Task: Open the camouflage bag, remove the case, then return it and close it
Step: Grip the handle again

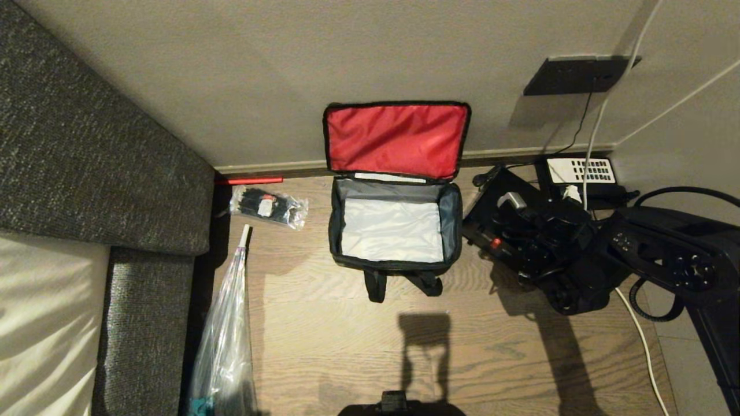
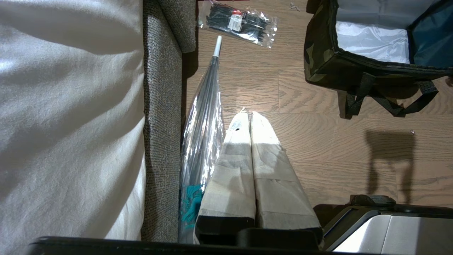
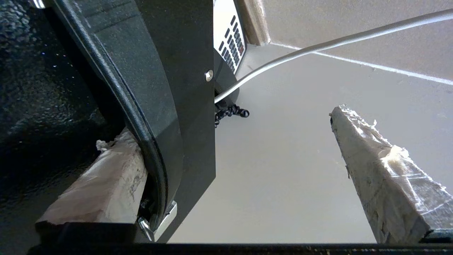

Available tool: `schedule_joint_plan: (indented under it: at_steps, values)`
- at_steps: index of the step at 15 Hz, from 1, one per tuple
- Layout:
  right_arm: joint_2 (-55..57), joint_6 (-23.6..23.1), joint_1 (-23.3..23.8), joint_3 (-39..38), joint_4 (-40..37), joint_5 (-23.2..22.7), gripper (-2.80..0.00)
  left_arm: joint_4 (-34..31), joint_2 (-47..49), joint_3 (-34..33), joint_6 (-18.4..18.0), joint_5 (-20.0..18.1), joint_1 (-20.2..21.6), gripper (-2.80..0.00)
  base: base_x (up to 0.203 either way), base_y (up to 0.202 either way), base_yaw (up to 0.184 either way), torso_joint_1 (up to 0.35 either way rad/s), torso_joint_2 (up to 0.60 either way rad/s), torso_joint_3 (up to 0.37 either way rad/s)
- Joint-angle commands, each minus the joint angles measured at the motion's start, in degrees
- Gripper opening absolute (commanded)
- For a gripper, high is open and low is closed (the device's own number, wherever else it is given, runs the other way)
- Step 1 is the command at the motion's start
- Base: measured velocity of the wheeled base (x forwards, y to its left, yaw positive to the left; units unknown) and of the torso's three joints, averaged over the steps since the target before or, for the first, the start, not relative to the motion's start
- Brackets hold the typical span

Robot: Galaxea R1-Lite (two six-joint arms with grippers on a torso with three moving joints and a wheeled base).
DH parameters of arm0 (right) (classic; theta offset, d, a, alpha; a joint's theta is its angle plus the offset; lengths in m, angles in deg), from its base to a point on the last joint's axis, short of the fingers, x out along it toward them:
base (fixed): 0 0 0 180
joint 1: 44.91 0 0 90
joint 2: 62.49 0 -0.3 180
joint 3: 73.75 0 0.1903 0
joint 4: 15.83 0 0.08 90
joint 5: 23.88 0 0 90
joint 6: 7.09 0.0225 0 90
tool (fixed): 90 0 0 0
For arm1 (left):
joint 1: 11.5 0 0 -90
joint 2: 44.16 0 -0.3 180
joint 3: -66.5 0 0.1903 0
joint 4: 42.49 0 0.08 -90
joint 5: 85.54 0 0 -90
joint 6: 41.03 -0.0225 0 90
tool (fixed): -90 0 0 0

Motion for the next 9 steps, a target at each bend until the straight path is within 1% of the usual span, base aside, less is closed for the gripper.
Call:
schedule_joint_plan:
  at_steps: [1, 2, 3, 9]
  values:
    - [0.68, -0.43, 0.66, -0.6, 0.1, 0.11, 0.0, 0.05, 0.0, -0.09, 0.04, 0.01, 0.02, -2.8, 0.0, 0.0, 0.0, 0.0, 0.0, 0.0]
    - [0.84, -0.38, 0.68, -0.73, -0.26, 0.22, -2.32, 0.05, 0.0, -0.09, 0.04, 0.01, 0.02, -2.8, 0.0, 0.0, 0.0, 0.0, 0.0, 0.0]
    - [1.01, -0.38, 0.68, -0.89, -0.39, 0.28, -2.8, 0.05, 0.0, -0.09, 0.04, 0.01, 0.02, -2.8, 0.0, 0.0, 0.0, 0.0, 0.0, 0.0]
    - [1.63, -0.38, 0.68, -0.81, 0.27, 0.19, -2.8, 0.05, 0.0, -0.09, 0.04, 0.01, 0.02, -2.8, 0.0, 0.0, 0.0, 0.0, 0.0, 0.0]
